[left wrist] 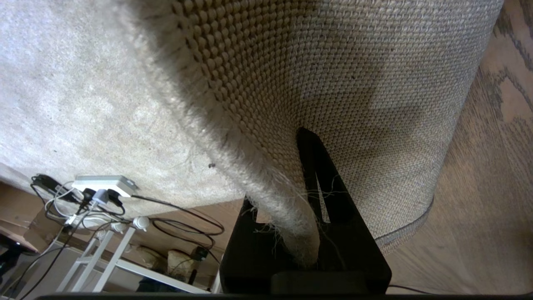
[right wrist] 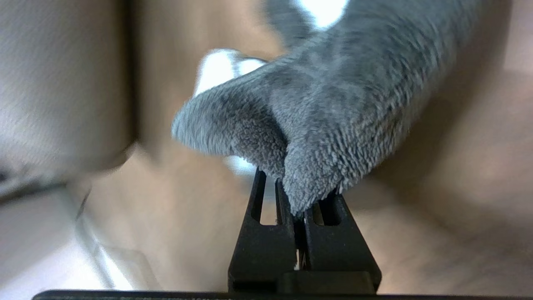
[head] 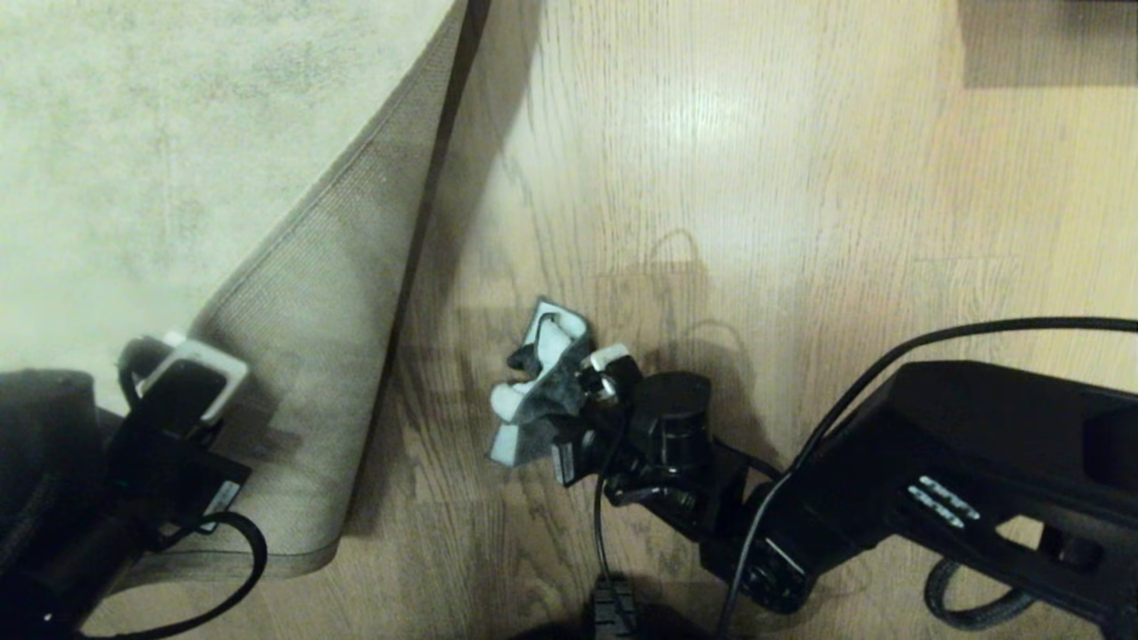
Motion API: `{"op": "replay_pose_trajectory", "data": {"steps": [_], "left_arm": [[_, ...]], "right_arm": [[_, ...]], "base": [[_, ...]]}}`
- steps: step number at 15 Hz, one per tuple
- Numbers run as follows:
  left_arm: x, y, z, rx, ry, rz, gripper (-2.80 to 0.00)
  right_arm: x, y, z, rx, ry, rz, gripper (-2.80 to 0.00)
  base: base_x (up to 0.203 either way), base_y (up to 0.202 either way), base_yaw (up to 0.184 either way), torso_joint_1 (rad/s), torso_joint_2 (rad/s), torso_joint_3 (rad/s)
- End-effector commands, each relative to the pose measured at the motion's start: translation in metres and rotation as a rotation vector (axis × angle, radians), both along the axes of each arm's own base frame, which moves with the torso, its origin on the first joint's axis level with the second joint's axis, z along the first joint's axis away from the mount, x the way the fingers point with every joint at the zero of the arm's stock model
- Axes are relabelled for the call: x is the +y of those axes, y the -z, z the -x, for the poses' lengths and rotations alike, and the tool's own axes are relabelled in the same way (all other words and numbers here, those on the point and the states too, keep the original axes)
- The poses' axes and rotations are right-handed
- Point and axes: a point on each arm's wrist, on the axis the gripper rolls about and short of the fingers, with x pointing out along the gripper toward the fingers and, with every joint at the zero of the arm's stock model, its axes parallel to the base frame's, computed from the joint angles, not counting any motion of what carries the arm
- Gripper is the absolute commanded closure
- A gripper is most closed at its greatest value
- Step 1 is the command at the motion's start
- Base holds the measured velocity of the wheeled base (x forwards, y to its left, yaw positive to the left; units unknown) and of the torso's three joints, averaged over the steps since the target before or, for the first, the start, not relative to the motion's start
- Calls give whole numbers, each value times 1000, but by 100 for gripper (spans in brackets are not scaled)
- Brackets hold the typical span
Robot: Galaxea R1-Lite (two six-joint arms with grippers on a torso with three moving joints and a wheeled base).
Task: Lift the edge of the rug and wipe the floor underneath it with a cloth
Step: Wipe the floor under the carpet with a rag
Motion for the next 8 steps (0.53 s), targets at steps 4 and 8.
{"op": "replay_pose_trajectory", "data": {"steps": [4, 8], "left_arm": [[0, 3, 1, 10, -3, -6, 0], [1, 6, 3, 20, -2, -8, 0]], "right_arm": [[17, 13, 8, 5, -41, 10, 0], [40, 5, -16, -75, 15, -73, 0]], "base": [[0, 0, 0, 0, 0, 0], [0, 0, 0, 0, 0, 0]]}}
